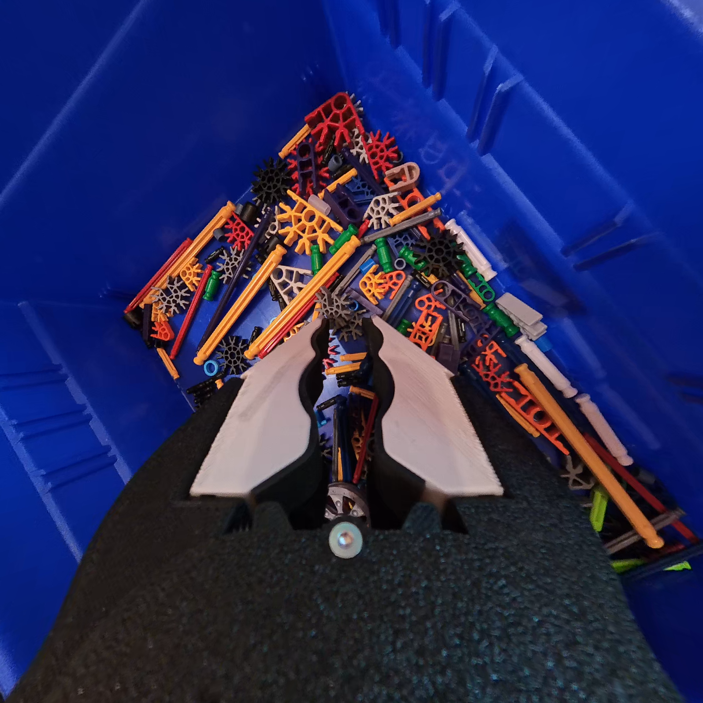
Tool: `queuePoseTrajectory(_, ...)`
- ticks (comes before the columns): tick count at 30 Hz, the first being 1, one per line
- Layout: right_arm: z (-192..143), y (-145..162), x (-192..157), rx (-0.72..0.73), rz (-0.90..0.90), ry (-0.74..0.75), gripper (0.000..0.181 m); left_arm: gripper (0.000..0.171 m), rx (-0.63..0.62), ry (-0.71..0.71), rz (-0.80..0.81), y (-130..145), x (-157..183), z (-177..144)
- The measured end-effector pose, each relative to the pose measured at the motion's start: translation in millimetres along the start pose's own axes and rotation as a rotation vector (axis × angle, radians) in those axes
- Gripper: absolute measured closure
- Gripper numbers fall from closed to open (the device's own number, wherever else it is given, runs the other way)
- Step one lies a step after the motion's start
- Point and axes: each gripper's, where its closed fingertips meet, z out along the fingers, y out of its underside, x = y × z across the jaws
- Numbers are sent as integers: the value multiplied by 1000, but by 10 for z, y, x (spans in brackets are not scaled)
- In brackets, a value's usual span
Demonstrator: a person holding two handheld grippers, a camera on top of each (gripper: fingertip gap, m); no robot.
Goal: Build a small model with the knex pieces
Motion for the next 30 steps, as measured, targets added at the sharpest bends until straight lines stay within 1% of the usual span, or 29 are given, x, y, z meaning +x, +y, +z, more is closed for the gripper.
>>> queuePoseTrajectory(15, 0, 2, -1, 0, 0, 0, 109, 154, 1, 1, 5, -5, 5, 4)
queuePoseTrajectory(30, -1, 2, -2, 0, 1, -1, 109, 154, -25, -9, 10, 58, -43, -30)
